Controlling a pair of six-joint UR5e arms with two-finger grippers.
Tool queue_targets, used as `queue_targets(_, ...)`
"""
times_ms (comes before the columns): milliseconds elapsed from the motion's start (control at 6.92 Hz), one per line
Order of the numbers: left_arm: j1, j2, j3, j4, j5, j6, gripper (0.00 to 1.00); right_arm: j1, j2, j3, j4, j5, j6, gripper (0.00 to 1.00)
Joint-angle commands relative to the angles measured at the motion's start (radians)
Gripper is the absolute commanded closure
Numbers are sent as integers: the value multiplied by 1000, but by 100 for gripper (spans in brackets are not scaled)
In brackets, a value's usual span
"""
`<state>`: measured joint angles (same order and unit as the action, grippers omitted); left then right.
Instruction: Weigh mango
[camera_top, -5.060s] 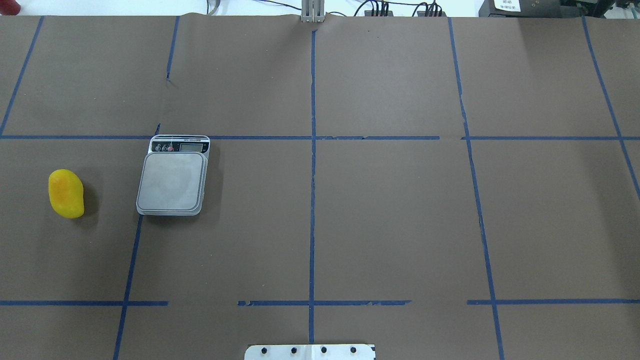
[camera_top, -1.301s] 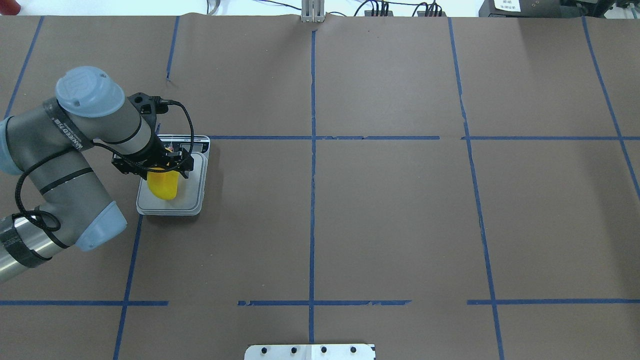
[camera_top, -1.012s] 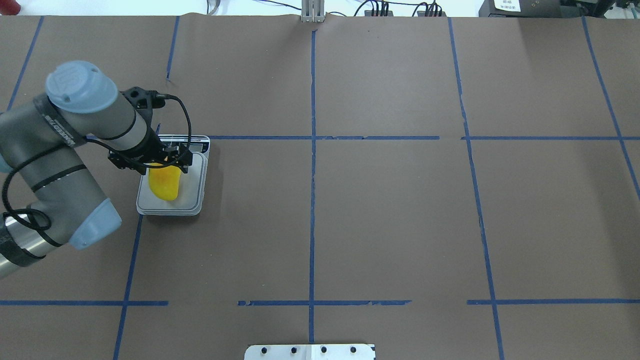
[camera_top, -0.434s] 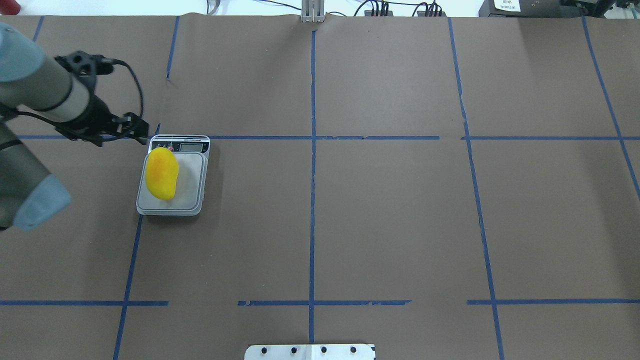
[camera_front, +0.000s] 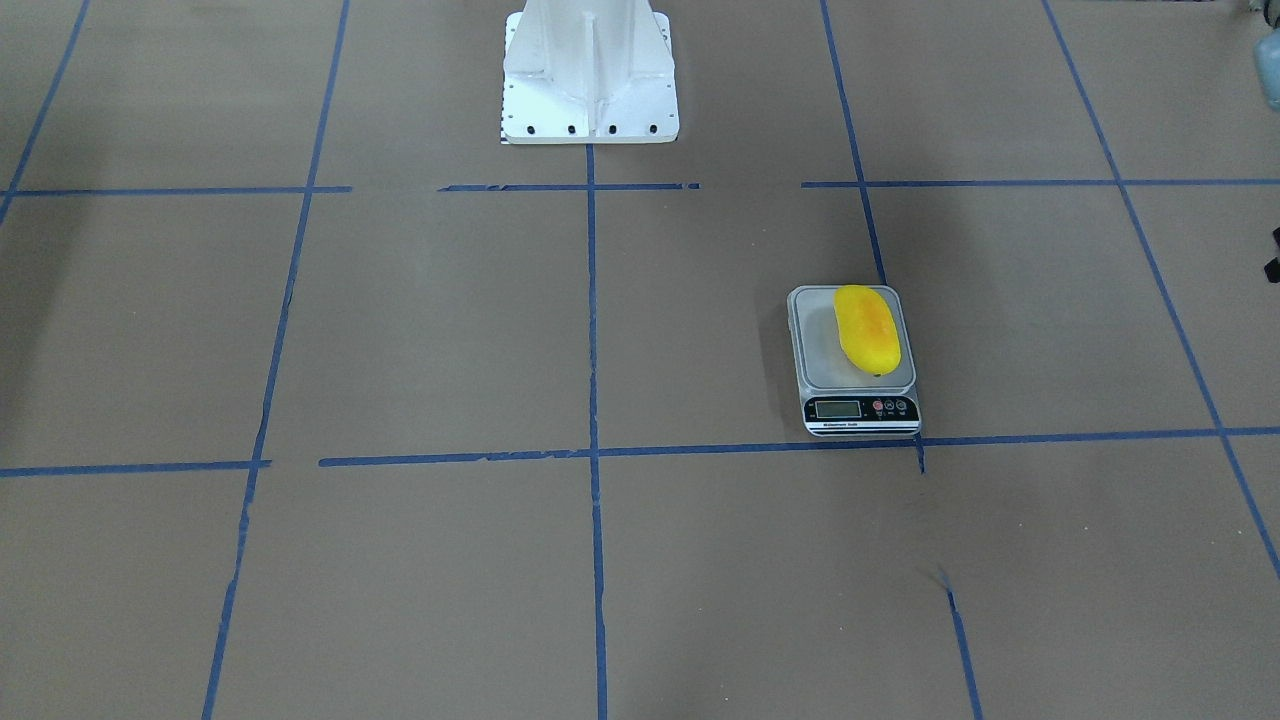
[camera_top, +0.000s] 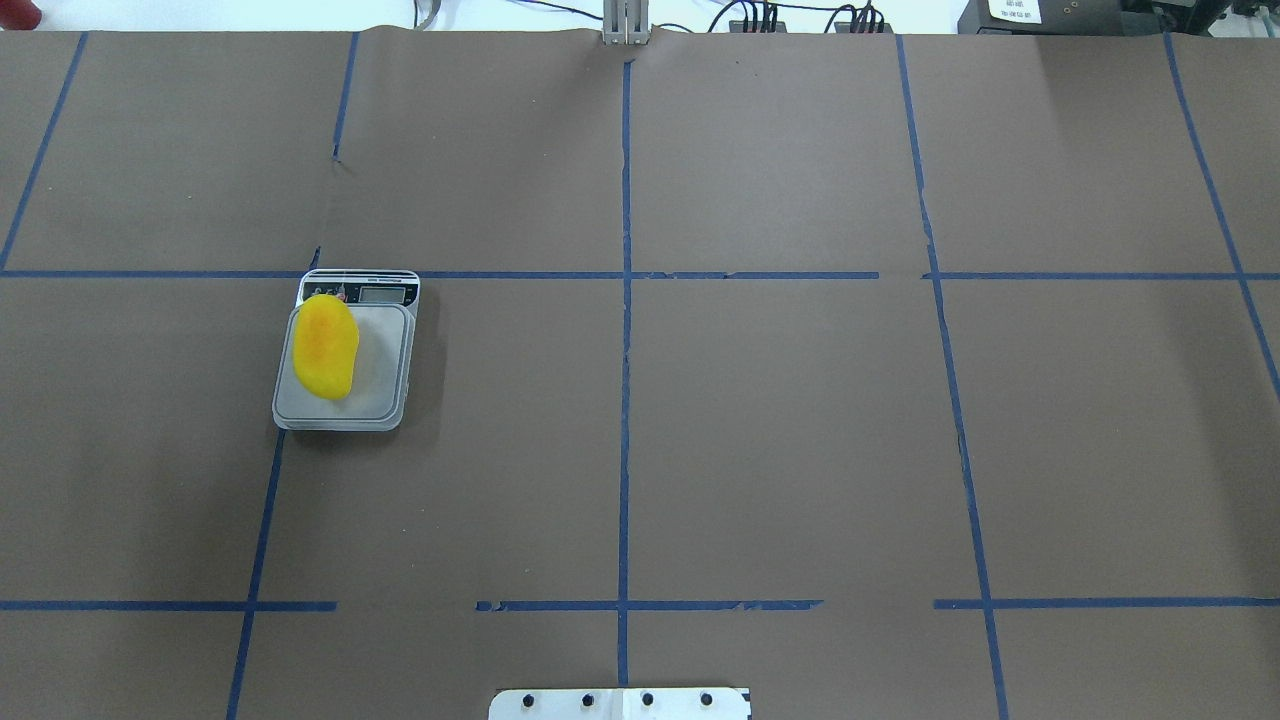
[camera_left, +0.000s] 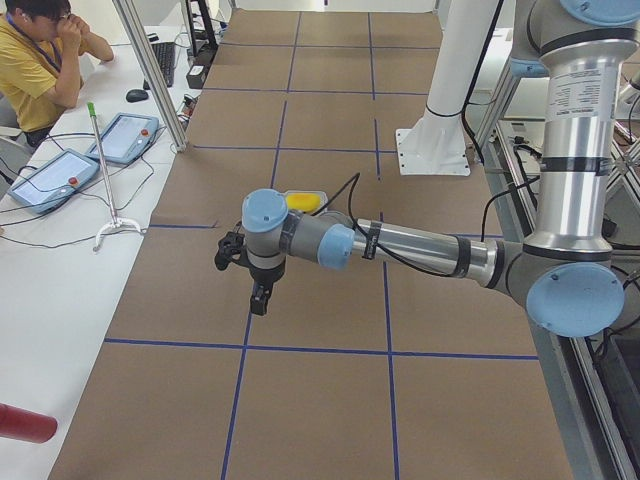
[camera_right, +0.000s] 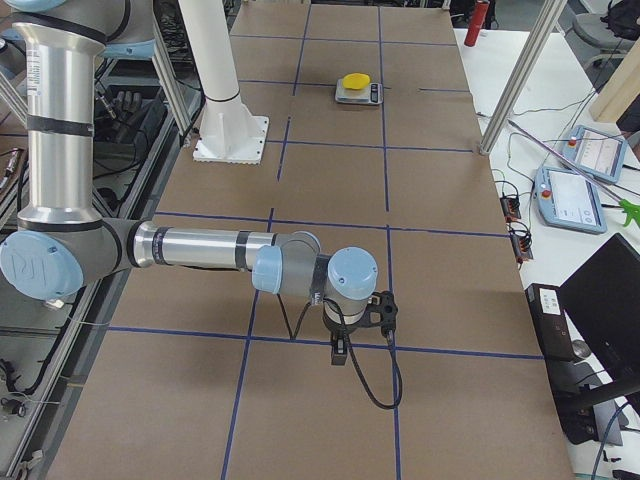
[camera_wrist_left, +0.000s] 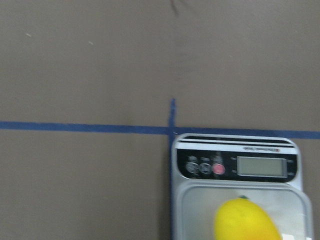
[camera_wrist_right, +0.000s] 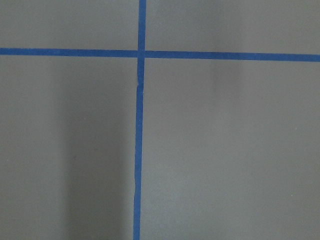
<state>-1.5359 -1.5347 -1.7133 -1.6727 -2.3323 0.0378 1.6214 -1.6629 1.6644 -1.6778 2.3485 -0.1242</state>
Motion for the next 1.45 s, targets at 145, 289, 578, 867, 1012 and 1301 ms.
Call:
queue_targets(145, -136, 53, -11, 134, -18, 153, 0, 0, 0, 0, 1, 0, 0, 0)
queue_targets(289, -135, 67, -14, 134, -13, 149, 0, 0, 0, 0, 0, 0, 0, 0)
queue_targets(578, -121, 55, -11, 216, -12, 68, 0, 0, 0, 0, 0, 0, 0, 0)
queue_targets(867, -90, 41, -14, 289, -30, 60, 0, 0, 0, 0, 1, 0, 0, 0)
queue_targets(1012, -54, 32, -25, 297, -42, 59, 0, 0, 0, 0, 0, 0, 0, 0)
queue_targets(1301, -38, 37, -29, 284, -48, 67, 0, 0, 0, 0, 1, 0, 0, 0)
